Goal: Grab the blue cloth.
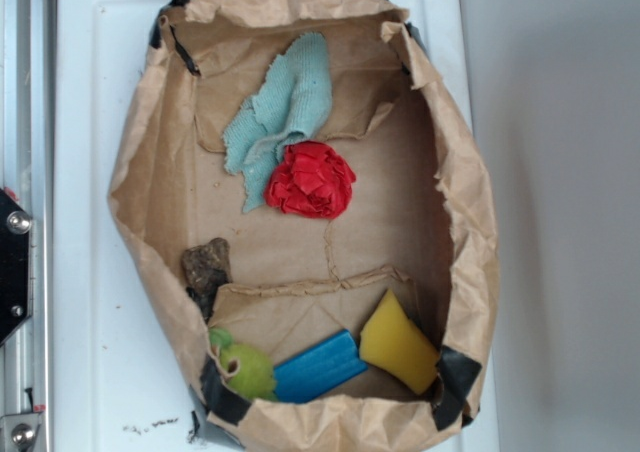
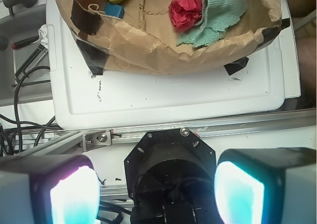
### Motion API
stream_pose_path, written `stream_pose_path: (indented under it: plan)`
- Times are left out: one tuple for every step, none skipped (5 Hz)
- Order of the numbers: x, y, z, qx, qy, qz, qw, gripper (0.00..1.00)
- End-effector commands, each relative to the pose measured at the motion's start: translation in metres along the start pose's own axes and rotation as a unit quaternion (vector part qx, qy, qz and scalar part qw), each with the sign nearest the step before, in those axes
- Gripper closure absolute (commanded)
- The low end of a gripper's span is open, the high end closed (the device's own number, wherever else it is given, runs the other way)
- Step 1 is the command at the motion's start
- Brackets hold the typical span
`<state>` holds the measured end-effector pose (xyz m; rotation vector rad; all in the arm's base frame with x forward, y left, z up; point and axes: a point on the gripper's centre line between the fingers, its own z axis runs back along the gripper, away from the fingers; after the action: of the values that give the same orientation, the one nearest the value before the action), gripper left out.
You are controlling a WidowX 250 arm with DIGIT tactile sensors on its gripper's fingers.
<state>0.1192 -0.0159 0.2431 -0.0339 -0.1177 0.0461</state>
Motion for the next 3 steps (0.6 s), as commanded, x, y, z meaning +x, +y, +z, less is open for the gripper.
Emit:
stream_pose_path:
  plan:
    - [0.0, 0.0, 0.0, 0.0, 0.0, 0.0, 1.0, 0.0]
    - [0.038, -0.009, -0.012, 0.014, -0.01, 0.041, 0.999, 0.0]
    - [0.069, -0.007, -0.032, 0.029, 0.008, 0.069, 0.997, 0.0]
